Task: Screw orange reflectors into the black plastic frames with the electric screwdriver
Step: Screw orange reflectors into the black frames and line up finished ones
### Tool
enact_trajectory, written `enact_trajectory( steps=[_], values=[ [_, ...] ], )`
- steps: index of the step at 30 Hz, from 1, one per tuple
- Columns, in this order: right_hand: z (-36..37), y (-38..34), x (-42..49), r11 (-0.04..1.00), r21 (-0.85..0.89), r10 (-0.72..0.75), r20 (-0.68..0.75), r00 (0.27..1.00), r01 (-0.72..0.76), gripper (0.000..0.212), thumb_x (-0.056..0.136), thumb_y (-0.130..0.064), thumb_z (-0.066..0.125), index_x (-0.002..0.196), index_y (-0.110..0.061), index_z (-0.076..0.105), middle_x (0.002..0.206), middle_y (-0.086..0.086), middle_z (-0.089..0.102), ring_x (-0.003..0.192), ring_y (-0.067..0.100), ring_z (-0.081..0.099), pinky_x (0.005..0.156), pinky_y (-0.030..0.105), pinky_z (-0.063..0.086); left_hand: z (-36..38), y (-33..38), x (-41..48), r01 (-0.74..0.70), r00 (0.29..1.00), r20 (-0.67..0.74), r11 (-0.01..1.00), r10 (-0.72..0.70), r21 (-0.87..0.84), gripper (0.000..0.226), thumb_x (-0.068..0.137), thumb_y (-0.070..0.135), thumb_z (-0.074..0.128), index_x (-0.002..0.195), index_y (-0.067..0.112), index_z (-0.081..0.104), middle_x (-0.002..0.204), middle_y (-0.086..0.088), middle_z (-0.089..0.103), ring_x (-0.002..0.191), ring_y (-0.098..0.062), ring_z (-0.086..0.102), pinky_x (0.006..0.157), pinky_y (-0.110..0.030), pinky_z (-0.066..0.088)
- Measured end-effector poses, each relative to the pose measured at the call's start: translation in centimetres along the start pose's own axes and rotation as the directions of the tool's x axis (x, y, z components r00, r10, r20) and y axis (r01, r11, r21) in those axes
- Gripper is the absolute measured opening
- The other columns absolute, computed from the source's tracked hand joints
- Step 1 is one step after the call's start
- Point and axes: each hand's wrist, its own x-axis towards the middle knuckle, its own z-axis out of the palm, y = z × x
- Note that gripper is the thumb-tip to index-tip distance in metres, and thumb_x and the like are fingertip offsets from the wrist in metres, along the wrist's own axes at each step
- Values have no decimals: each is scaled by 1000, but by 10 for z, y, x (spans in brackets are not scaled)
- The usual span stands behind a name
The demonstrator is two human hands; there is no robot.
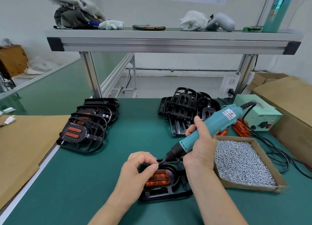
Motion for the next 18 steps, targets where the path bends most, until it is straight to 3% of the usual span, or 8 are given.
enact_trajectory(
  steps=[8, 14, 18],
  values=[
    [-3, 5, 1, 999, -33, 7, -43, 999, -8, 20, 89, -16, 73, 90, -22, 53, 57, -6, 54, 50, 8, 50, 52, 18, 47, 7, 4, -4, -60, 996, -56, 997, 63, 56, 31, 80, 2, 78, 72, 29, 68, 96, 13, 68, 116, -7, 56, 91, -8, 36],
    [-3, 10, 1, 996, -87, -42, -77, 996, 35, 20, 86, -17, 73, 92, -21, 55, 56, -6, 56, 49, 7, 50, 49, 15, 46, 12, 8, -5, -312, 928, -102, 896, 359, 317, 14, 76, 12, 72, 74, 22, 63, 87, 15, 61, 106, -13, 56, 92, -14, 38],
    [-5, 13, -2, 991, -114, -80, -62, 995, 73, 18, 85, -15, 73, 91, -20, 56, 56, -5, 56, 49, 8, 50, 50, 16, 46, 14, 3, -6, -357, 904, -79, 843, 420, 403, 12, 77, 10, 73, 76, 17, 63, 89, 14, 59, 104, -9, 53, 93, -12, 36]
  ],
)
